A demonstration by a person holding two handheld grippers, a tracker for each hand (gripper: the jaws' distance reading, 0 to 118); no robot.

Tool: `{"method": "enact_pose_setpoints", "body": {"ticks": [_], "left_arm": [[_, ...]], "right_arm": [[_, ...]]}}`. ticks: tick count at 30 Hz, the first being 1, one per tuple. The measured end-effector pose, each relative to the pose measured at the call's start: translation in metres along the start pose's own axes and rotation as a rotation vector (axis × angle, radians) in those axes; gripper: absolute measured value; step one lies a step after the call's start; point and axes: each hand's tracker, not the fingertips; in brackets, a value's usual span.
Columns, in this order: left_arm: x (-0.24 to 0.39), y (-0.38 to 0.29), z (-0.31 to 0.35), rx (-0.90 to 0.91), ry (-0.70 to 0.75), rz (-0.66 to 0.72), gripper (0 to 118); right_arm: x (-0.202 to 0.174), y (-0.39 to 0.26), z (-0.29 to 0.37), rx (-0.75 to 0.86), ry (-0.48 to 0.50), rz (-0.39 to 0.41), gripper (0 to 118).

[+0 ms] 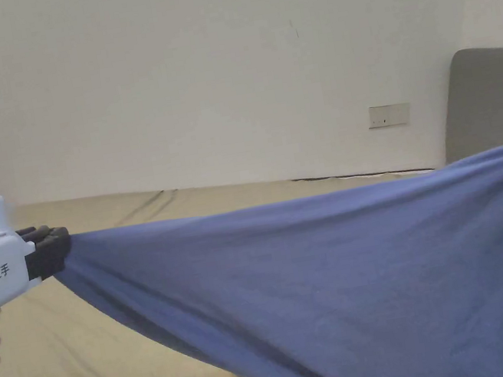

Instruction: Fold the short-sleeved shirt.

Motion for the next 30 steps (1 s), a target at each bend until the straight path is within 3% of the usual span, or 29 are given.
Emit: {"method": "enact_pose_setpoints", "body": {"ticks": [6,7,8,13,22,25,27,30], "left_arm": [[0.026,0.075,-0.01,0.131,-0.009,-0.04,1],[0.028,0.084,-0.011,0.033,0.03,-0.379,1],[0.03,0.093,-0.013,-0.006,0.045,-0.524,1],[0.028,0.127,-0.022,0.023,0.058,-0.513,1],[0.008,0.181,-0.088,0.059,0.162,-0.535,1],[0.001,0.203,-0.119,0.058,0.218,-0.557,1],[-0.005,0.219,-0.145,0.083,0.233,-0.577,1],[-0.013,0.235,-0.175,0.092,0.255,-0.583,1]], "right_arm": [[0.024,0.043,0.028,0.096,-0.054,-0.015,4],[0.024,0.047,0.03,0.104,-0.063,-0.017,4],[0.025,0.052,0.029,0.115,-0.07,-0.017,4],[0.02,0.069,0.02,0.152,-0.079,-0.032,4],[-0.004,0.105,-0.076,0.166,-0.08,-0.041,4],[-0.019,0.125,-0.119,0.206,-0.086,0.028,4],[-0.023,0.14,-0.156,0.202,-0.088,-0.037,4],[-0.034,0.156,-0.196,0.221,-0.1,-0.038,4]]}}
